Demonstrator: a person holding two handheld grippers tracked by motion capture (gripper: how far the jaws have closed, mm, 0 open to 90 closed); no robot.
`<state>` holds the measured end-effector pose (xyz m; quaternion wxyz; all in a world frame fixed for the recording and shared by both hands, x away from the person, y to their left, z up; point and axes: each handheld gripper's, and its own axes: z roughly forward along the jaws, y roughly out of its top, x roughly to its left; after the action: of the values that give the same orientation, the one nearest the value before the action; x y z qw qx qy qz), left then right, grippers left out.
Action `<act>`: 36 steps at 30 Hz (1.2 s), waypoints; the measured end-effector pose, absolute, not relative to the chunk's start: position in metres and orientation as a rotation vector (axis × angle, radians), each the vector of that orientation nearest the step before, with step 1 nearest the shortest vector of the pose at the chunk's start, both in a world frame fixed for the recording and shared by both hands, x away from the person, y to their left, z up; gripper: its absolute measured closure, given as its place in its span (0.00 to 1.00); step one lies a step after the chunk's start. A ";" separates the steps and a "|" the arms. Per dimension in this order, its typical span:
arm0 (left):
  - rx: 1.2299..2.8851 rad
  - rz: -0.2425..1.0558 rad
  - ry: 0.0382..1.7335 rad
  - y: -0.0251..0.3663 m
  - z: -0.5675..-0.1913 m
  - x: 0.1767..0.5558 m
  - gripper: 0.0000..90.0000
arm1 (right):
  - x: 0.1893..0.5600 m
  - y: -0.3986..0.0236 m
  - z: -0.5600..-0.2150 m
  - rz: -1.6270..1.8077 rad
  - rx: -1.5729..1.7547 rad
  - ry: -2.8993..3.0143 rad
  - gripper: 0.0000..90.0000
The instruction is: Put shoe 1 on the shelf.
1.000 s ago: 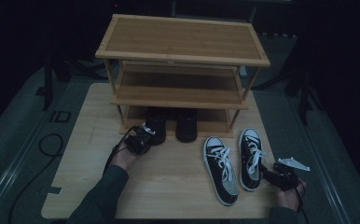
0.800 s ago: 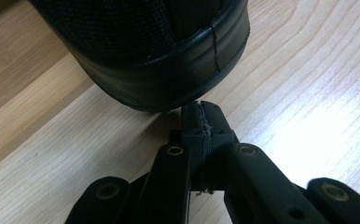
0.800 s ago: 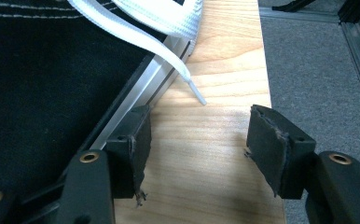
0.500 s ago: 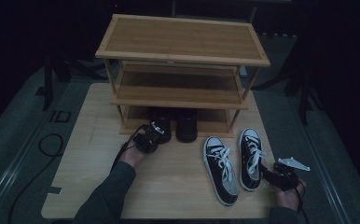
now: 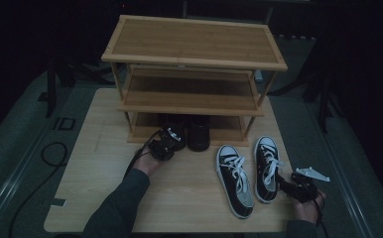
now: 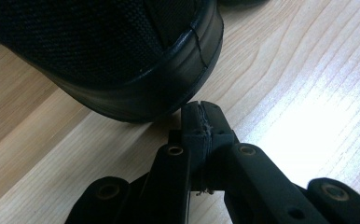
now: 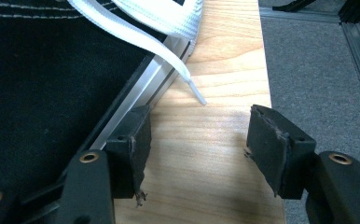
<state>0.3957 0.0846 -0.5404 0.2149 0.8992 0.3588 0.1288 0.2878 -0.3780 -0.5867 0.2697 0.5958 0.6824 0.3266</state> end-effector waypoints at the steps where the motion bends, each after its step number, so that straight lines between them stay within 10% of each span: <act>1: 2.496 0.356 0.992 0.084 -0.540 0.396 1.00 | 0.288 -0.378 -0.587 0.880 1.606 1.839 0.44; 36: 2.408 0.359 1.089 0.139 -0.539 0.384 0.76 | 0.288 -0.378 -0.587 0.879 1.605 1.839 0.44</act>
<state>0.3840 0.1386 -0.5390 0.2351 0.8775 0.3969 0.1309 0.2878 -0.3779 -0.5867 0.2702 0.5957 0.6824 0.3263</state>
